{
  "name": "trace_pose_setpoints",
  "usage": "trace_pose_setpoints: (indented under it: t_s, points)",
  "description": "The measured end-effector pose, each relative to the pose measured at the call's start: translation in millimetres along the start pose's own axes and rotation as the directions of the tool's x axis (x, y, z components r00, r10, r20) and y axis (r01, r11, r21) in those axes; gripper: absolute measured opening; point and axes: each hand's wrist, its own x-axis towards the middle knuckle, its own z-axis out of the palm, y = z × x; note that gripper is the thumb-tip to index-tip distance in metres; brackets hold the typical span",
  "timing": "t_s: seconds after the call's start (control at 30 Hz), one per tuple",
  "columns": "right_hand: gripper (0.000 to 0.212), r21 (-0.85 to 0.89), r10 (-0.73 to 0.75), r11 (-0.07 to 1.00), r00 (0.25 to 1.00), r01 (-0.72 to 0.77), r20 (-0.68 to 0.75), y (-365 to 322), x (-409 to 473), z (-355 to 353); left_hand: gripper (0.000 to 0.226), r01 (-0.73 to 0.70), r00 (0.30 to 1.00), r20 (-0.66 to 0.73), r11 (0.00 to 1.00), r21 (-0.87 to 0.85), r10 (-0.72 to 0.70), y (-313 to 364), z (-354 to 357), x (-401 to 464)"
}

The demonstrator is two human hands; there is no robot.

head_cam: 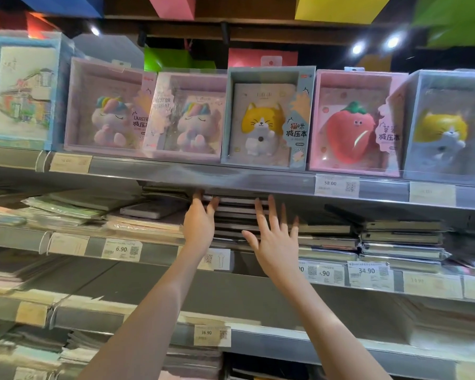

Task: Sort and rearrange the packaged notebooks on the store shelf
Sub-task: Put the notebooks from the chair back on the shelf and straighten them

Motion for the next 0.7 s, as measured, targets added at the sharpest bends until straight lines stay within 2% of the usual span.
trace_pose_setpoints:
  t_s: [0.13,0.27,0.4,0.5,0.57,0.7]
  points:
    - [0.070,-0.020,0.008,1.000,0.992,-0.005,0.123,1,4,-11,0.039,0.027,0.998,0.053,0.996,0.087,-0.032,2,2,7]
    - [0.068,-0.023,-0.005,1.000,0.990,0.009,0.143,2,3,-17,0.039,0.040,0.993,0.111,0.995,0.087,-0.050,-1,-1,12]
    - [0.066,-0.023,-0.029,0.999,0.991,0.032,0.130,8,-6,-20,0.049,-0.069,0.994,0.092,0.990,0.122,0.058,-14,-2,-8]
    - [0.062,0.007,-0.043,0.999,0.991,0.043,0.124,10,-17,-23,0.060,-0.142,0.989,0.074,0.953,0.266,0.127,-17,-4,-30]
    - [0.059,0.028,-0.028,0.999,0.990,0.024,0.136,12,-24,-25,0.059,-0.184,0.983,0.057,0.933,0.310,0.174,-15,-5,-40]
    - [0.058,0.056,-0.023,0.998,0.994,0.017,0.109,18,-38,-29,0.050,-0.289,0.957,0.081,0.919,0.267,0.278,-9,-5,-55]
